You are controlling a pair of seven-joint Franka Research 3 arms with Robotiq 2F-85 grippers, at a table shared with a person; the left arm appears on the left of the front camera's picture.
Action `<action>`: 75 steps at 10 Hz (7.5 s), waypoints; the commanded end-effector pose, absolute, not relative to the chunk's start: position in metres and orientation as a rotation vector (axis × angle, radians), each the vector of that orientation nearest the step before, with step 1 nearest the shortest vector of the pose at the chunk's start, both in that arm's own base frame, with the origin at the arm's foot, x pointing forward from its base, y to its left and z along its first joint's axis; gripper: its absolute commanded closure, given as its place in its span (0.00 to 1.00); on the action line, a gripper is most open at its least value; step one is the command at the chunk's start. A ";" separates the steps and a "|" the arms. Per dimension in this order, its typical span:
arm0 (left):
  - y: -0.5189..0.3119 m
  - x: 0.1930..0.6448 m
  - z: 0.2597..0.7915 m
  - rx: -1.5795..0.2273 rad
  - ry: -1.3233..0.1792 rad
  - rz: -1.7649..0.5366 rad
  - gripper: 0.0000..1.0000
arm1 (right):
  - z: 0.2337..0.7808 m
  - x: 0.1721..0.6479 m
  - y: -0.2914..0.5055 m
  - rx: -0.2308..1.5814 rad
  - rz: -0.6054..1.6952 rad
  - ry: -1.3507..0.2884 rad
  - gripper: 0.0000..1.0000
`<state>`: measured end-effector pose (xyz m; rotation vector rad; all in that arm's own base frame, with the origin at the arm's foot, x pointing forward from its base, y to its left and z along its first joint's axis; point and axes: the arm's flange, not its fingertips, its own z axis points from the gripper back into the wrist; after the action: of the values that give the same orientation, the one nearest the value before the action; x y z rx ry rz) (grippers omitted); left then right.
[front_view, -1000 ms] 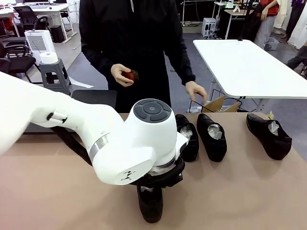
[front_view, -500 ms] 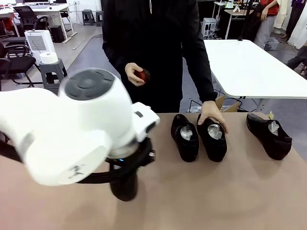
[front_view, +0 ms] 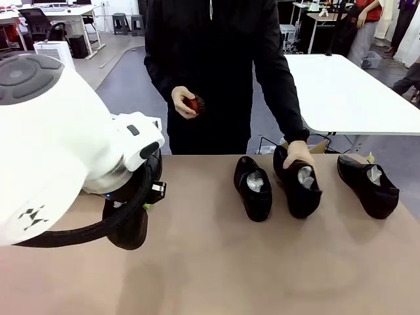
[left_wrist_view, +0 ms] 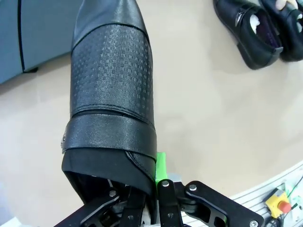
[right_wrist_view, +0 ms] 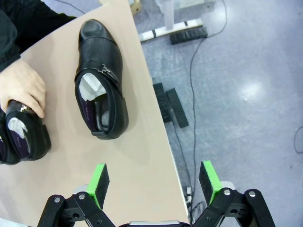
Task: Organize the shoes by placing them on the stand.
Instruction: Place the Shoe from the middle of the table onto the Shoes Stand, then pick up one Shoe and place it in the middle of the table.
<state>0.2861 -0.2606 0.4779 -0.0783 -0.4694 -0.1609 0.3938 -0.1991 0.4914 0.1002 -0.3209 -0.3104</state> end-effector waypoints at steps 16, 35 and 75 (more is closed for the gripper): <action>-0.150 0.435 0.517 0.152 -0.826 -0.207 1.00 | 0.493 0.393 -0.199 0.097 -0.307 -0.327 0.00; -0.145 0.548 0.412 0.158 -0.629 -0.163 1.00 | 0.493 0.393 -0.199 0.097 -0.307 -0.327 0.00; -0.186 0.411 0.459 -0.085 -0.267 -0.166 0.00 | 0.445 0.527 -0.047 -0.126 0.277 -0.227 0.00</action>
<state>0.4118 -0.1871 0.4582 -0.0937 -0.2622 -0.1811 0.5120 -0.0387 0.4490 -0.0886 -0.2420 0.3357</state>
